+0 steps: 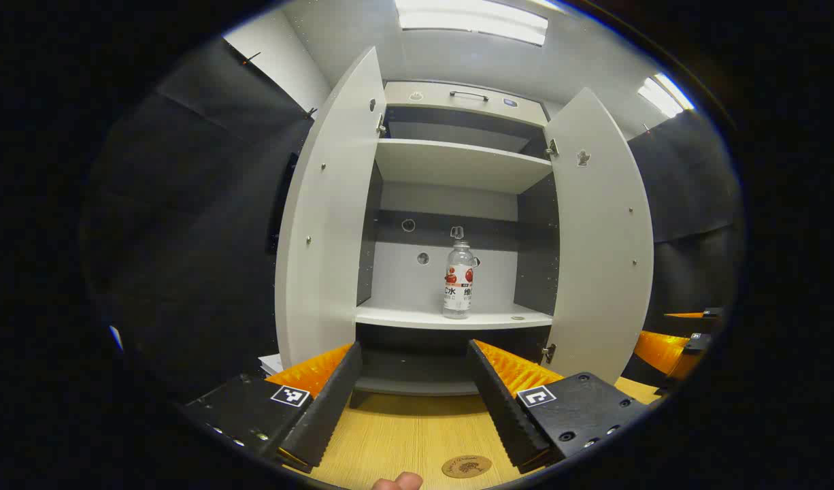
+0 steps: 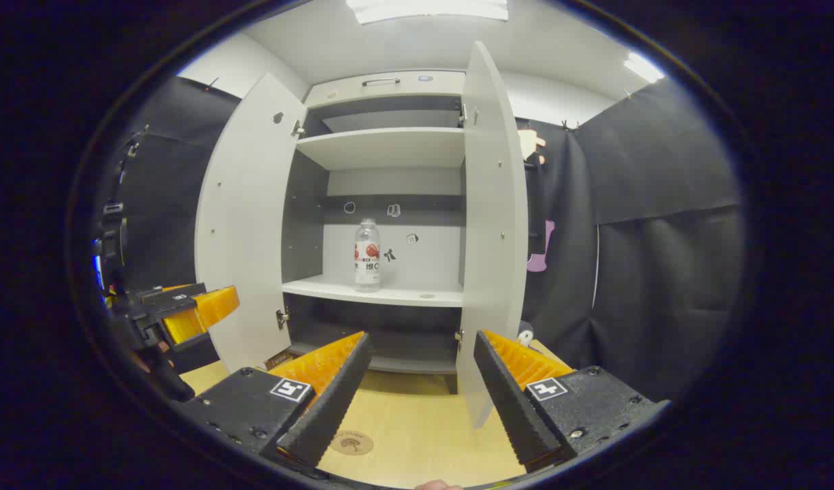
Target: Grasp the bottle in the cabinet with the left hand and place it on the coaster, then close the right door with the right hand and the left door with the left hand.
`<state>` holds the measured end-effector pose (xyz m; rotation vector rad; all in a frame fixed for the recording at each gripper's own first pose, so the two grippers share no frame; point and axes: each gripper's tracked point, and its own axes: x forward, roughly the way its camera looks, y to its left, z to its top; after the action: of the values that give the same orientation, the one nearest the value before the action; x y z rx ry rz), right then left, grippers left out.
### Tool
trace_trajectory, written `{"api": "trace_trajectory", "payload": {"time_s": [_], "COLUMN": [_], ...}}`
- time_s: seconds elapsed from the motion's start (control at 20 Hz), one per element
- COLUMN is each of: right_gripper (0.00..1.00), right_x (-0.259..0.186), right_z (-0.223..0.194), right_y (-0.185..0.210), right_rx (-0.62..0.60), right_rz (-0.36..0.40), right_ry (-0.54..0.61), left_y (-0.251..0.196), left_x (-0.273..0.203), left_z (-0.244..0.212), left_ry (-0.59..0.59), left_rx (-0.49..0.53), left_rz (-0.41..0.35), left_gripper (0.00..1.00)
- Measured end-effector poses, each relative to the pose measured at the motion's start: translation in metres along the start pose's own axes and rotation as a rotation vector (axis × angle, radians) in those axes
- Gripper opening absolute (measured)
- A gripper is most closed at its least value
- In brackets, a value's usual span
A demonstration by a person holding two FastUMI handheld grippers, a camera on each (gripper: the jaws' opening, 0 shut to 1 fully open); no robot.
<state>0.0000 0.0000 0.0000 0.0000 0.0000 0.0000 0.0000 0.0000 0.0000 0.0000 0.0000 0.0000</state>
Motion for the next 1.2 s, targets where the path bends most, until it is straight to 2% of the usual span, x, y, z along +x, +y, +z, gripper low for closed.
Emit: {"api": "trace_trajectory", "payload": {"time_s": [0.05,0.1,0.2,0.3,0.55,0.6,0.65,0.85,1.0,1.05,1.2], "right_gripper": [1.0,0.99,1.0,0.99,1.0,1.0,1.0,1.0,1.0,1.0,1.0], "right_x": [0.001,0.002,0.003,0.002,0.002,0.001,0.0,-0.002,-0.004,-0.006,-0.008], "right_z": [0.002,0.004,0.005,0.006,-0.002,-0.001,0.0,-0.001,-0.001,0.0,0.0], "right_y": [0.001,0.001,0.0,-0.001,-0.003,-0.003,-0.003,-0.002,-0.001,-0.001,-0.004], "right_rx": [0.001,0.001,-0.001,-0.003,-0.003,-0.001,-0.002,-0.016,-0.005,-0.004,-0.015], "right_rz": [0.006,0.008,0.009,0.008,0.002,0.003,0.002,-0.003,-0.005,-0.003,-0.015], "right_ry": [-0.01,-0.016,-0.02,-0.029,-0.005,-0.008,-0.011,-0.008,-0.01,-0.012,-0.019], "left_y": [-0.001,0.0,0.0,0.0,-0.005,-0.005,-0.005,-0.008,-0.012,-0.014,-0.024], "left_x": [0.0,0.001,-0.001,-0.002,-0.006,-0.006,-0.005,-0.003,0.008,0.013,0.038], "left_z": [0.002,0.003,0.002,0.001,-0.003,-0.003,-0.003,-0.002,0.002,0.005,0.011], "left_ry": [-0.005,-0.01,-0.008,-0.006,0.006,0.007,0.009,0.012,0.009,0.003,-0.026], "left_rx": [-0.001,0.0,0.008,0.023,0.015,0.016,0.019,-0.004,0.006,0.009,0.006], "left_rz": [-0.002,0.003,0.01,0.016,0.003,-0.001,-0.002,-0.019,-0.046,-0.055,-0.077], "left_gripper": [0.9,0.99,0.9,0.95,0.95,0.9,0.95,0.95,0.94,0.9,0.95]}}
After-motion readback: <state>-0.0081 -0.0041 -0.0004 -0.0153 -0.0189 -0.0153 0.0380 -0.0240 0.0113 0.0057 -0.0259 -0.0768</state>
